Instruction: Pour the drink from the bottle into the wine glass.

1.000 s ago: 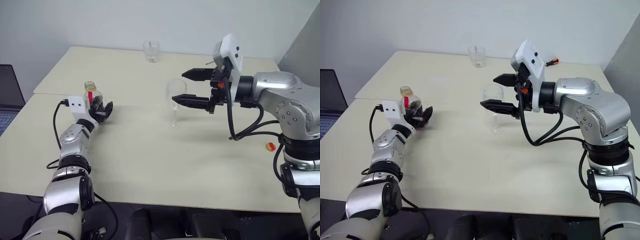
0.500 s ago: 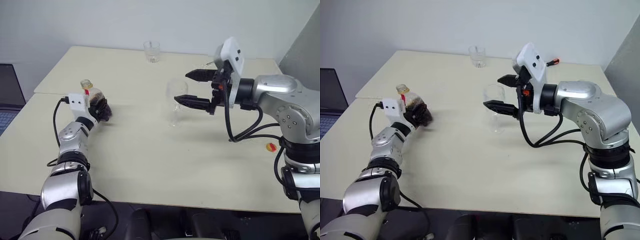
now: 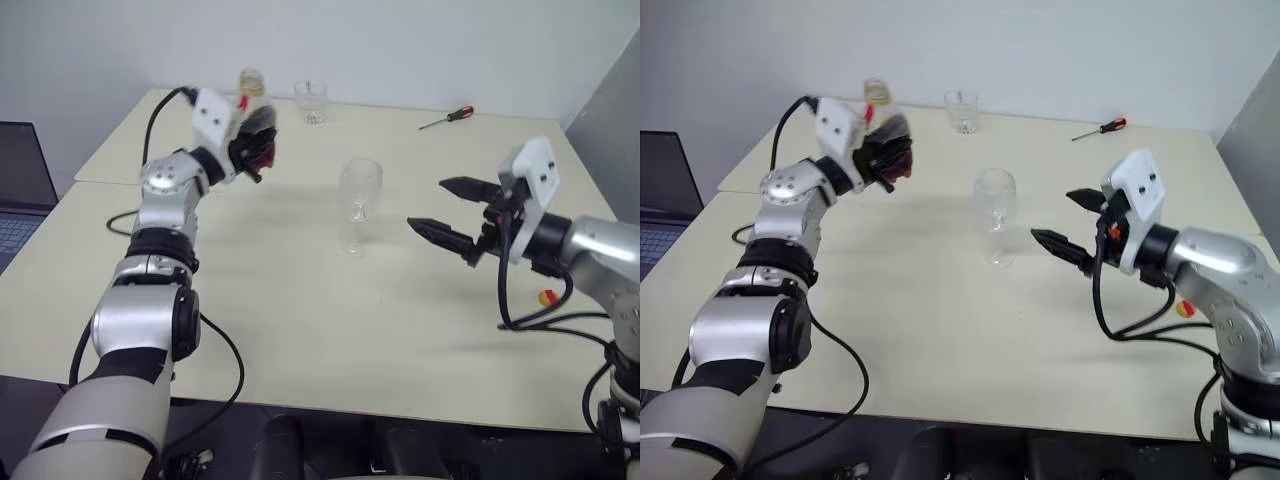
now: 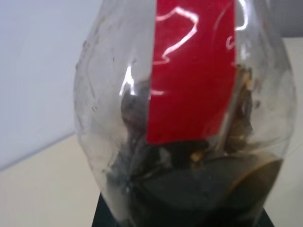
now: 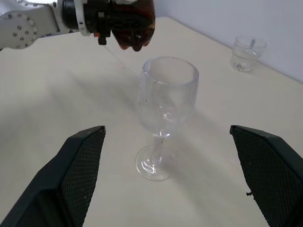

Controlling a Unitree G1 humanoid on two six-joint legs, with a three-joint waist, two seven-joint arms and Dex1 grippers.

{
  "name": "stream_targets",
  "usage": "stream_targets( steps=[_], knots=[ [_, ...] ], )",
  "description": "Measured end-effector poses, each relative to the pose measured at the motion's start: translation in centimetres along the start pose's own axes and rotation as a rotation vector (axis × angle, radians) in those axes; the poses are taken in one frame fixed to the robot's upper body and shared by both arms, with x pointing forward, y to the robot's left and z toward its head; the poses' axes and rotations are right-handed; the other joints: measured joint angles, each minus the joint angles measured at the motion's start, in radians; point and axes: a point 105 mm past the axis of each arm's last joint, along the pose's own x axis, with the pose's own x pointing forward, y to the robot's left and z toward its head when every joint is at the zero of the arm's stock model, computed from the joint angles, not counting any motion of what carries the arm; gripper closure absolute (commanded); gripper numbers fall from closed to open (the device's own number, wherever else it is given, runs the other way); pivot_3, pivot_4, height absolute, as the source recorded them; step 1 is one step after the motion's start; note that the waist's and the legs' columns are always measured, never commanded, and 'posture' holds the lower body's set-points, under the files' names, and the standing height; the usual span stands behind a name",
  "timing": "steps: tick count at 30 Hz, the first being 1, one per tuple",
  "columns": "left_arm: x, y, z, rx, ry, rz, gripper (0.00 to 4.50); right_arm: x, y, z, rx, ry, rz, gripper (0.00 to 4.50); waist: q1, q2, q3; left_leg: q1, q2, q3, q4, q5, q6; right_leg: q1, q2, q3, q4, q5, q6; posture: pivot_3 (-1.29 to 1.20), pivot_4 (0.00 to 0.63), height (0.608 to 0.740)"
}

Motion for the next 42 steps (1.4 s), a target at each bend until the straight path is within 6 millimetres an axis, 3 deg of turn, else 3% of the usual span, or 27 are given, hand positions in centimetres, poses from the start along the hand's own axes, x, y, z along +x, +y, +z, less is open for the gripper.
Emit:
stream_targets(
  steps=[5, 11, 20, 26, 42],
  knots=[
    [1.3, -1.5, 0.9, 0.206, 0.039, -0.092, 3.71, -0.4, 1.1, -1.4, 0.009, 0.017, -0.025, 0.00, -0.015, 0.000, 0.000, 0.001, 0.000, -0.001, 0.000, 0.000, 0.000, 0.000, 0.000, 0.000, 0.001, 0.000, 0.000, 0.00, 0.150, 0.740],
    [1.9, -2.8, 0.4, 0.424, 0.072, -0.127, 3.71, -0.2, 2.2, -2.5, 0.025, 0.022, -0.035, 0.00, -0.021, 0.000, 0.000, 0.001, 0.000, 0.000, 0.001, 0.000, 0.000, 0.000, 0.000, 0.001, 0.002, 0.000, 0.000, 0.00, 0.150, 0.740],
    [2.3, -2.8, 0.9, 0.748, 0.087, -0.104, 3.71, 0.3, 2.2, -1.4, -0.023, -0.066, -0.062, 0.00, -0.020, 0.000, 0.001, 0.001, -0.001, 0.000, 0.001, 0.000, 0.000, 0.000, 0.000, 0.001, 0.002, 0.000, 0.001, 0.00, 0.150, 0.740],
    [2.2, -3.0, 0.1, 0.855, 0.106, -0.104, 3.71, 0.3, 2.0, -1.2, -0.042, -0.076, -0.077, 0.00, -0.020, 0.000, 0.001, 0.001, -0.001, 0.000, 0.001, 0.000, 0.000, 0.000, -0.001, 0.001, 0.002, 0.000, 0.001, 0.00, 0.150, 0.740],
    [3.2, -3.6, 1.4, 0.970, 0.068, -0.109, 3.71, 0.2, 1.8, -1.2, -0.049, -0.072, -0.090, 0.00, -0.019, 0.000, 0.001, 0.001, -0.001, 0.000, 0.001, 0.000, 0.000, 0.000, -0.001, 0.001, 0.003, 0.000, 0.000, 0.00, 0.150, 0.740]
  ],
)
